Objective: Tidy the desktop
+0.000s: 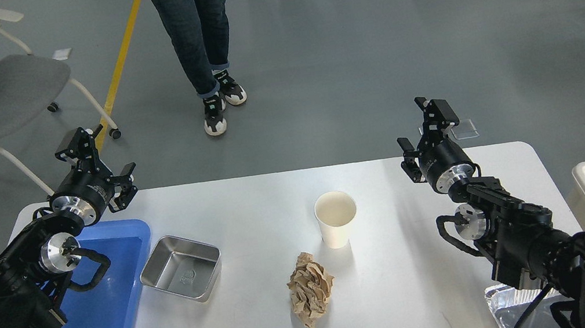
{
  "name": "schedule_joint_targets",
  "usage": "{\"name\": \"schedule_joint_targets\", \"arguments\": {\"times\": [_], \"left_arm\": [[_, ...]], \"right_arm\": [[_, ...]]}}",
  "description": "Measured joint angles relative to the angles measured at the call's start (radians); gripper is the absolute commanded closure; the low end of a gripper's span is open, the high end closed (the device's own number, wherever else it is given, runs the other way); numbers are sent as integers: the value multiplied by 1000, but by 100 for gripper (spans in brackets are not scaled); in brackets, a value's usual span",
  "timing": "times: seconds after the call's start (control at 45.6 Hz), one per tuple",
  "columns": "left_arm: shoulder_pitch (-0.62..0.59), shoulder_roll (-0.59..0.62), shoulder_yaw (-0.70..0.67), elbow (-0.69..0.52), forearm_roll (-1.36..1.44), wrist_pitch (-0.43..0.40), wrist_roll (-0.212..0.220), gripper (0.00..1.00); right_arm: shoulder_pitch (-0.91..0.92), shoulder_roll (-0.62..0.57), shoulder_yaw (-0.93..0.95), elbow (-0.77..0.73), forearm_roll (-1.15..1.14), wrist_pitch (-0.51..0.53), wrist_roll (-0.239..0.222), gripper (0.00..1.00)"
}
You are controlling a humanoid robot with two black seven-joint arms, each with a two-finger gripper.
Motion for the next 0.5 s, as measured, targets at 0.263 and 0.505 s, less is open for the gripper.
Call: {"name": "schedule_joint_targets", "arguments": {"times": [0.263,0.505], "left_arm": [[-3,-5,-1,0,0,6,-3,1],[-9,61,233,-102,26,-61,9,1]], "right_arm": [[0,-1,0,0,0,0,0,0],[2,-3,0,0,0,0,0,0]]}}
